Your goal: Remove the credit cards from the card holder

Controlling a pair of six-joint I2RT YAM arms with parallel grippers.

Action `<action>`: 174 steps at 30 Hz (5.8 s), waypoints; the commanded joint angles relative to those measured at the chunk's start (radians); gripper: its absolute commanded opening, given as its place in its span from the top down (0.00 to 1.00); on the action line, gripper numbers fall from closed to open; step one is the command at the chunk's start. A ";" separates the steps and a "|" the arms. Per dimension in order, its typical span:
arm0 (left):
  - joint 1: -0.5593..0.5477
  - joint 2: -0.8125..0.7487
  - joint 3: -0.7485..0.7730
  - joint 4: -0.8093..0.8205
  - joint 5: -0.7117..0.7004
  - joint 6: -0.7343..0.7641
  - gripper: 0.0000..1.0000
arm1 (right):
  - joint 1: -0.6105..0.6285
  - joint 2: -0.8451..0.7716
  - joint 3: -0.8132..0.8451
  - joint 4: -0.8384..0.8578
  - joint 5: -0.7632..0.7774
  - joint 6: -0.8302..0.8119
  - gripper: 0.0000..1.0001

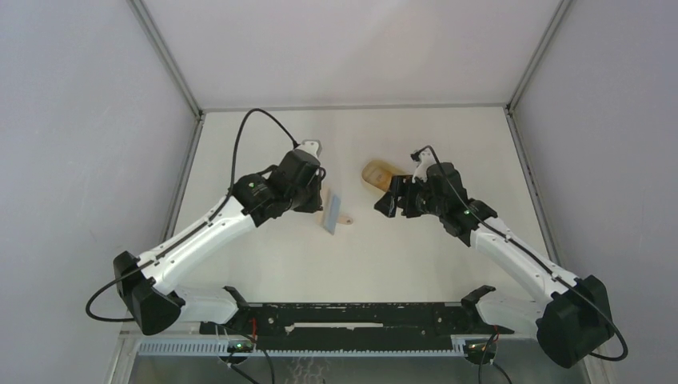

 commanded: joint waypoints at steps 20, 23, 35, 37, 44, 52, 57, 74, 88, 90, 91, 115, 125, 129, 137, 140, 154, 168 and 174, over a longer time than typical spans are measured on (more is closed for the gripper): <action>0.026 0.089 0.349 -0.277 -0.141 0.339 1.00 | -0.067 -0.151 -0.082 0.055 -0.026 0.018 0.09; 0.066 0.052 0.341 -0.264 0.026 0.383 1.00 | -0.073 -0.163 -0.082 0.052 -0.039 0.020 0.09; 0.253 -0.144 0.170 0.036 0.557 0.353 1.00 | -0.059 -0.193 -0.091 0.114 -0.103 0.051 0.10; 0.296 -0.178 0.123 0.114 0.596 0.321 1.00 | -0.054 -0.201 -0.091 0.122 -0.099 0.060 0.10; 0.332 -0.176 0.122 0.145 0.572 0.279 1.00 | -0.032 -0.256 -0.092 0.207 -0.146 0.084 0.10; 0.385 -0.166 0.116 0.223 0.646 0.191 1.00 | -0.008 -0.259 -0.097 0.442 -0.252 0.152 0.10; 0.430 -0.151 0.105 0.282 0.694 0.145 1.00 | -0.008 -0.249 -0.097 0.550 -0.313 0.199 0.08; 0.434 -0.110 0.114 0.317 0.666 0.141 1.00 | 0.003 -0.136 -0.092 0.636 -0.375 0.310 0.00; 0.433 -0.114 0.152 0.337 0.663 0.150 1.00 | 0.034 -0.121 -0.092 0.614 -0.394 0.234 0.03; 0.433 -0.113 0.156 0.331 0.661 0.156 1.00 | 0.047 -0.122 -0.092 0.605 -0.392 0.222 0.02; 0.433 -0.110 0.157 0.332 0.664 0.158 1.00 | 0.050 -0.122 -0.092 0.599 -0.391 0.218 0.03; 0.433 -0.108 0.176 0.378 0.707 0.159 1.00 | 0.075 -0.075 -0.091 0.603 -0.387 0.248 0.04; 0.430 -0.072 0.087 0.506 0.776 0.089 1.00 | 0.127 -0.106 -0.079 0.526 -0.304 0.192 0.05; 0.424 -0.075 0.110 0.469 0.741 0.116 1.00 | 0.152 -0.110 -0.079 0.516 -0.285 0.189 0.05; 0.423 -0.104 0.110 0.459 0.702 0.129 1.00 | 0.160 -0.089 -0.062 0.684 -0.379 0.218 0.04; 0.424 -0.112 0.063 0.532 0.729 0.076 1.00 | 0.157 -0.022 -0.023 0.782 -0.474 0.252 0.05; 0.422 -0.152 -0.026 0.728 0.891 -0.073 1.00 | -0.032 0.179 0.026 1.298 -0.628 0.561 0.08; 0.423 -0.154 -0.129 0.995 1.037 -0.256 1.00 | -0.099 0.349 0.143 1.528 -0.701 0.722 0.13; 0.423 -0.148 -0.137 1.084 1.048 -0.326 1.00 | -0.097 0.362 0.144 1.529 -0.701 0.720 0.16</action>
